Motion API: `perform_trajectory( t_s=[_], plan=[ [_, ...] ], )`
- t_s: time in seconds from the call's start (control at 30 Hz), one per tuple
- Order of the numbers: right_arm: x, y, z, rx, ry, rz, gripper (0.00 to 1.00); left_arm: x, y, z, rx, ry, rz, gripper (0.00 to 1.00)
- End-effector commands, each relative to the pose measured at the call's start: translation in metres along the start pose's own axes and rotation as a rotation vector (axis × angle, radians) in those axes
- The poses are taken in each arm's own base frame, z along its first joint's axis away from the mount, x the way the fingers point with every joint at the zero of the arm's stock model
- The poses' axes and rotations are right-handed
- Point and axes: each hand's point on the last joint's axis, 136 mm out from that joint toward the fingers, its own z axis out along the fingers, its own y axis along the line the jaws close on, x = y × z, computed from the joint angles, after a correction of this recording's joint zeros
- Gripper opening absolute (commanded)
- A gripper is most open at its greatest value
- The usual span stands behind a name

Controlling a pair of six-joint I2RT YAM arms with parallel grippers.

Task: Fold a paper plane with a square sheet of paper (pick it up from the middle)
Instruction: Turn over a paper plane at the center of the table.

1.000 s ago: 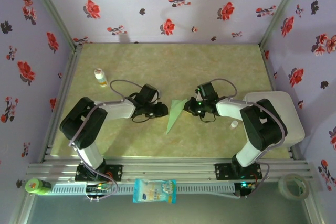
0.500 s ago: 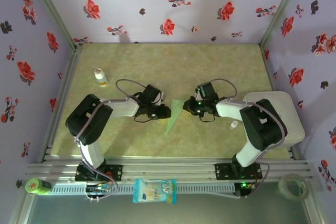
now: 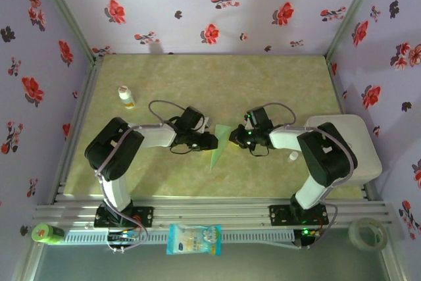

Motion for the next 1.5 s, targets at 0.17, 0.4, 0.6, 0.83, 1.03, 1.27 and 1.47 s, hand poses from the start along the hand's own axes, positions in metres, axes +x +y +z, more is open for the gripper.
perform_trajectory(
  t_s=[0.17,0.4,0.6,0.83,1.03,1.27,1.47],
  plan=[
    [0.006,-0.004,0.008,-0.007,0.019,0.019,0.15,0.002,-0.013,0.008,0.079,0.020,0.020,0.26],
    [0.006,-0.004,0.010,-0.013,0.023,0.022,0.15,0.004,-0.017,0.008,0.097,0.034,0.035,0.12],
    [0.003,0.003,0.002,-0.018,0.007,0.008,0.15,-0.001,-0.019,-0.002,0.048,-0.001,0.066,0.00],
    [-0.003,0.009,-0.015,0.016,-0.038,-0.032,0.16,-0.020,0.021,-0.052,-0.337,-0.202,0.020,0.00],
    [-0.004,0.015,-0.017,0.007,-0.038,-0.036,0.16,-0.019,0.040,-0.076,-0.536,-0.225,0.031,0.00],
    [-0.005,0.017,-0.019,0.004,-0.039,-0.037,0.16,-0.016,0.047,-0.066,-0.591,-0.182,0.029,0.03],
    [-0.004,0.015,-0.018,0.008,-0.035,-0.036,0.16,-0.014,0.046,-0.057,-0.592,-0.163,0.035,0.06]
  ],
)
